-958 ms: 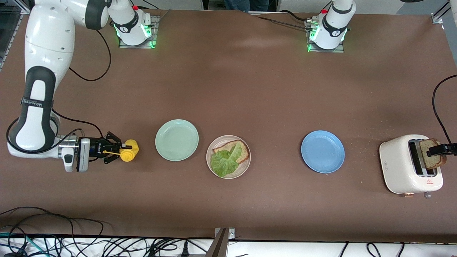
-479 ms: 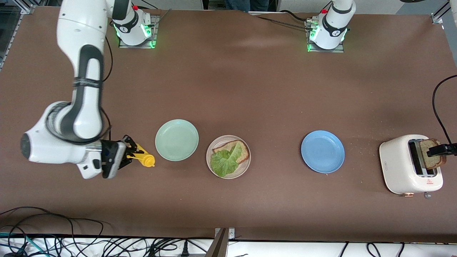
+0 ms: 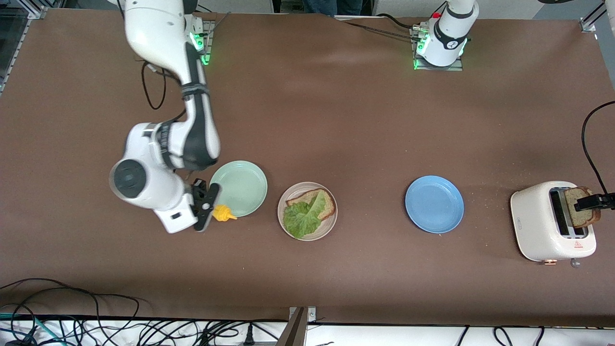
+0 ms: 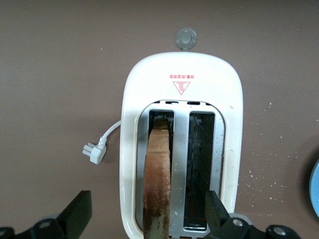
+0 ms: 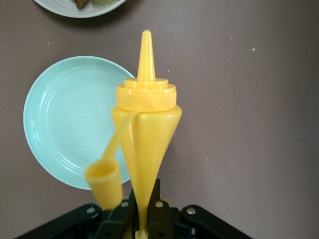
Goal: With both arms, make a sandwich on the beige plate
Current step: 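Lift the mustard bottle with the right gripper over the mint-green plate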
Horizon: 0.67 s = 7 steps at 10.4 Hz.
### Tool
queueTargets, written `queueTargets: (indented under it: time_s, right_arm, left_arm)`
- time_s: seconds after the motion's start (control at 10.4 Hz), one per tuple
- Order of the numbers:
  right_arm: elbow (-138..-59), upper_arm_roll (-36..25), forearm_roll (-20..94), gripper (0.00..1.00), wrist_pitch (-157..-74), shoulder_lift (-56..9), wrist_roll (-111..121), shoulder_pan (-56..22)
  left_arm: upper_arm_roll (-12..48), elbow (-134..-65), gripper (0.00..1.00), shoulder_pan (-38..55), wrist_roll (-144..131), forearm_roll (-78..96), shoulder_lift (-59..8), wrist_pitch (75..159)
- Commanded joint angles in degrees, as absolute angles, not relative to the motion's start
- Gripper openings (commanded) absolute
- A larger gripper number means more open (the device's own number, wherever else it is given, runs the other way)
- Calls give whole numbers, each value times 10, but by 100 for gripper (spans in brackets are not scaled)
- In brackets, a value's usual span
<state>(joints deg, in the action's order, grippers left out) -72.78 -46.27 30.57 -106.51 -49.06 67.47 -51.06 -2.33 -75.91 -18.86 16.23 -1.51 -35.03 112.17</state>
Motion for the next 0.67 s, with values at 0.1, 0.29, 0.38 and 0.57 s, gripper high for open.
queueTargets:
  time_s: [0.1,0.29,0.38,0.57]
  right_arm:
    - [-716,-476,141,0,-1088,-501,586,-600]
    - [-716,-475,61,0,-1092,-508,534,-648]
    - [-716,-472,15,0,-1092,-512,521,-666]
    - [-716,-471,-70,0,-1095,-531,502,-711]
  left_arm:
    - [-24,-755,100,-190,174,-15,-352,1123]
    - [-23,-755,100,-190,174,-15,-352,1123]
    - [-23,-756,100,-190,174,-15,-352,1123]
    - [-23,-756,100,-191,174,-15,-352,1123]
